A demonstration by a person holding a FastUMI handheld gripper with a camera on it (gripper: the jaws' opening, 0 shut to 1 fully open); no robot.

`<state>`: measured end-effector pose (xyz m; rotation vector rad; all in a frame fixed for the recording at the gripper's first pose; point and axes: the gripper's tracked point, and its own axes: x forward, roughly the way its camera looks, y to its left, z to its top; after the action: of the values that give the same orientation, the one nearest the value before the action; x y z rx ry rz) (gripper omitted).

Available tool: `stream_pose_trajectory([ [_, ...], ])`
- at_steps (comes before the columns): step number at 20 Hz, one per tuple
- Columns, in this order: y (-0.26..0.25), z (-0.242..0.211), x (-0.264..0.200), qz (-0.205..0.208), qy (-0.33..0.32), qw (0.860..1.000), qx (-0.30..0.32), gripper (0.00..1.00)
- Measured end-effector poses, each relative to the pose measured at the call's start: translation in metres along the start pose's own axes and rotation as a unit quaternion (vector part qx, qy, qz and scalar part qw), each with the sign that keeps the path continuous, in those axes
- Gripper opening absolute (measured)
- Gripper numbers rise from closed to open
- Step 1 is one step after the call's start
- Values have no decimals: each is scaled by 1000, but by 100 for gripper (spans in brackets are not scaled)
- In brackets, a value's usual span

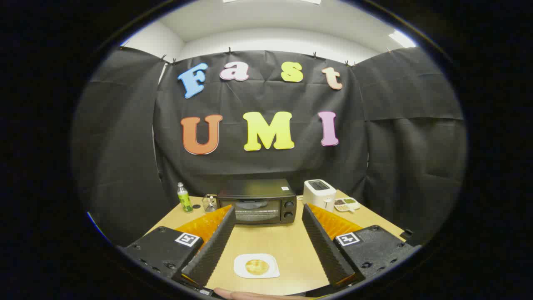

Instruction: Open the toaster oven, put the food inside, and close the toaster oven door.

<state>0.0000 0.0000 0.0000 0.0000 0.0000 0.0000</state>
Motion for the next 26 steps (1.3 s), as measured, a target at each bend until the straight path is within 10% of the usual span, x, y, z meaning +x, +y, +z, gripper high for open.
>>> stream_pose_trajectory([
  [16,12,-21,17,9,24,999,-24,100],
  [26,27,-39,120,-13,25,999,-30,100],
])
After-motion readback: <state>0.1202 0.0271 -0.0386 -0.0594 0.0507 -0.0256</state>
